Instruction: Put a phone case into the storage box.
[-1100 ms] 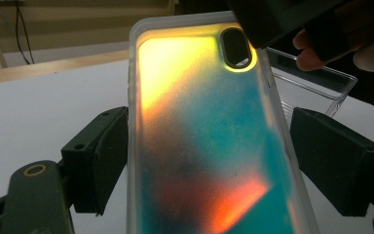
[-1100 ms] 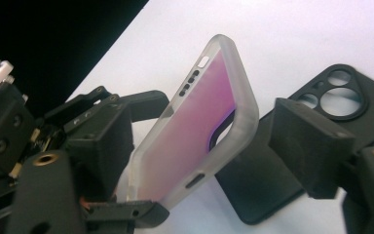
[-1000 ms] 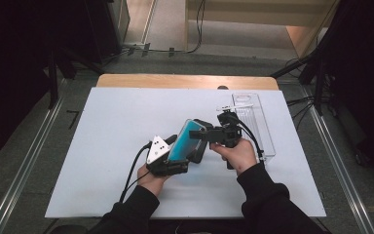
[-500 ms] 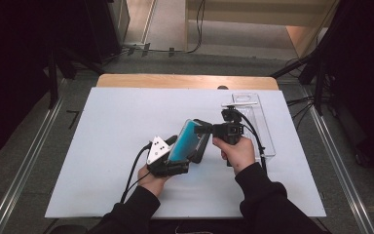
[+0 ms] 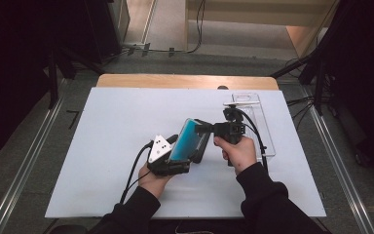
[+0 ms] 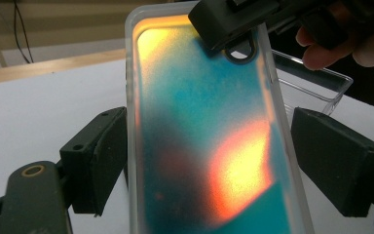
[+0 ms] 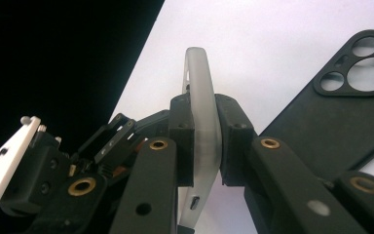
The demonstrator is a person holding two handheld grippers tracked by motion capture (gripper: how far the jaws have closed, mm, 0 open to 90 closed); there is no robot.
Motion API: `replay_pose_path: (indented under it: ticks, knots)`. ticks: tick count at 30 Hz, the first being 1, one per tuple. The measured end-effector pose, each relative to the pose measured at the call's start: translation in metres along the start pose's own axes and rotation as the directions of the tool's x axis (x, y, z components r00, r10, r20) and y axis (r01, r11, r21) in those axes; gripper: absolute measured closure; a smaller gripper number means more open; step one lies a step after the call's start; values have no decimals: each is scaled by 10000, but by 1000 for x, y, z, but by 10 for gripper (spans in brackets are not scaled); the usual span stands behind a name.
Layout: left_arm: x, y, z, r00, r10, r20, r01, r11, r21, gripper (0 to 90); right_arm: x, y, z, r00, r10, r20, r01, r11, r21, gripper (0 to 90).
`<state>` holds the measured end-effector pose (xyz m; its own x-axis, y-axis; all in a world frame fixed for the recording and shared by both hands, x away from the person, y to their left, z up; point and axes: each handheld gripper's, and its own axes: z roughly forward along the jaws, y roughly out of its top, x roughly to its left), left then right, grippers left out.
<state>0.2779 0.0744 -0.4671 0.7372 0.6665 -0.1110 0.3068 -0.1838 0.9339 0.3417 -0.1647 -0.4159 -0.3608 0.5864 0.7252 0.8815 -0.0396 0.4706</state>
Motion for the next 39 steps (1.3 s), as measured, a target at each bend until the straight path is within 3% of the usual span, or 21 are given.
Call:
replay_pose_path:
  ticks: [5, 10, 17, 19, 22, 26, 31, 35, 39]
  knots:
    - [3, 5, 0, 9973, -704, 193, 690, 9954, 657, 91, 2, 0, -3, 9995, -232, 231, 233, 9997, -47, 769]
    - [8, 11, -2, 9909, -1291, 387, 1228, 9832, 1351, 91, 2, 1, -9, 9965, -546, 628, 562, 9981, -246, 769]
    - [14, 20, -7, 9815, -1685, 905, 1461, 9658, 2140, 97, 5, -1, -13, 9828, -1458, 1134, 1497, 9884, -267, 769]
    - [15, 23, -8, 9780, -1814, 1025, 1543, 9611, 2290, 133, 7, -2, -13, 9762, -1713, 1329, 1769, 9837, -313, 769]
    - [18, 26, -9, 9755, -1885, 1133, 1523, 9507, 2702, 136, 10, -3, -14, 9632, -2195, 1553, 2267, 9735, -304, 769]
    - [22, 30, -11, 9691, -2050, 1372, 1527, 9354, 3188, 141, 13, -4, -15, 9525, -2623, 1546, 2688, 9629, -224, 769]
    - [23, 35, -14, 9715, -1603, 1749, 915, 9334, 3469, 180, 16, -6, -19, 9364, -3207, 1425, 3254, 9455, -99, 769]
    - [22, 38, -16, 9790, -976, 1790, 244, 9276, 3729, 181, 18, -6, -24, 9185, -3736, 1294, 3762, 9265, 47, 769]
    - [26, 42, -18, 9733, -1071, 2029, 196, 9199, 3917, 242, 16, -6, -28, 9098, -4029, 994, 4036, 9148, 134, 769]
